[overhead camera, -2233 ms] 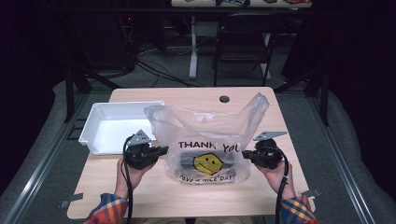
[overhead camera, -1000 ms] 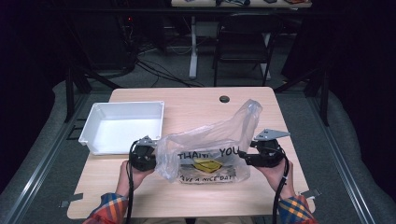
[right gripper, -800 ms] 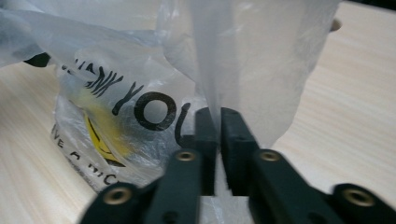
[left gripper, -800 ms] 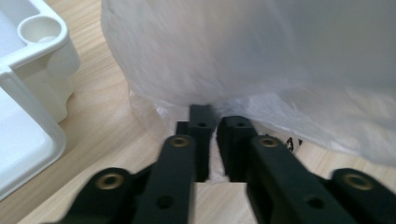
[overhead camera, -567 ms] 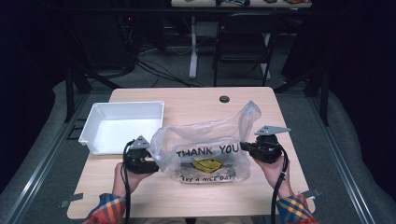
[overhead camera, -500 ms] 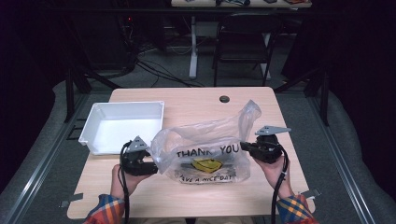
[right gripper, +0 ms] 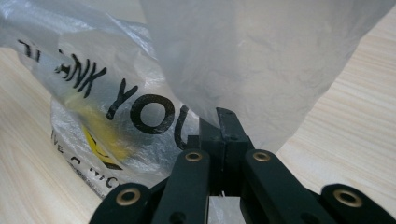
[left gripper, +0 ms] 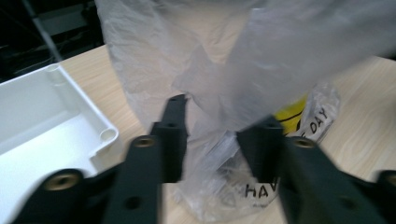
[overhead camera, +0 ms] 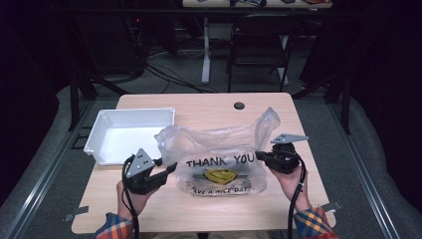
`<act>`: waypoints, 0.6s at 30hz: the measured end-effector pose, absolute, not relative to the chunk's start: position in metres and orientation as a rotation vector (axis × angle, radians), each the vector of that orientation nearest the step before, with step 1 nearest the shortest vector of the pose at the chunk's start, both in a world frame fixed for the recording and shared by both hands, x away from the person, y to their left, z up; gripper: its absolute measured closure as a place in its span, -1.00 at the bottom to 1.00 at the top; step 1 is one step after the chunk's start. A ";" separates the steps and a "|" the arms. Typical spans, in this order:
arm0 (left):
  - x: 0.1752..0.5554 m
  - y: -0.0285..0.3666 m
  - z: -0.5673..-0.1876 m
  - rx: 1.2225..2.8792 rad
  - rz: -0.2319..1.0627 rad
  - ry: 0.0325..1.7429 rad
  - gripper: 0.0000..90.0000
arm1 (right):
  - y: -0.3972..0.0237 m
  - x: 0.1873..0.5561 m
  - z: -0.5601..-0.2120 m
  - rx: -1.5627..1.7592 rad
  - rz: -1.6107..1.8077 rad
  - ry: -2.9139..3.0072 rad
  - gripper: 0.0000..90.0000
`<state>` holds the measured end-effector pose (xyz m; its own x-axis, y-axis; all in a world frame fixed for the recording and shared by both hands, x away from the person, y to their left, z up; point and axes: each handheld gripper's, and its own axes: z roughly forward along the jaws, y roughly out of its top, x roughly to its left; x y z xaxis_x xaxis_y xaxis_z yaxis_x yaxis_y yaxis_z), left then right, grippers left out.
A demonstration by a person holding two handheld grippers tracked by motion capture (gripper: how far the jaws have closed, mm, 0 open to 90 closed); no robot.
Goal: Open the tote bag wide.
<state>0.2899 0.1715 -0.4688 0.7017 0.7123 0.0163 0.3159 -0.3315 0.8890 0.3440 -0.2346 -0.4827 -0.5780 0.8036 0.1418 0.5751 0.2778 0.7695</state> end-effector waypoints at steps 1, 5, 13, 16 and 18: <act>0.293 0.171 -0.470 1.934 0.499 0.797 0.68 | -0.235 0.344 -0.483 1.269 1.190 2.275 1.00; 0.310 0.169 -0.483 1.973 0.386 0.820 0.95 | -0.237 0.341 -0.485 1.292 1.177 2.291 1.00; 0.326 0.175 -0.506 2.057 0.217 0.872 0.98 | -0.240 0.341 -0.503 1.351 1.110 2.329 1.00; 0.330 0.176 -0.517 2.104 0.187 0.878 0.98 | -0.241 0.341 -0.508 1.377 1.106 2.334 1.00; 0.332 0.175 -0.524 2.136 0.137 0.884 0.99 | -0.241 0.343 -0.514 1.382 1.084 2.348 1.00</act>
<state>0.3318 0.1754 -0.5241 0.7494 0.6344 -0.1895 0.5476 -0.4330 0.7160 0.3426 -0.2407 -0.5143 -0.5386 0.8234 0.1785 0.6699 0.2900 0.6835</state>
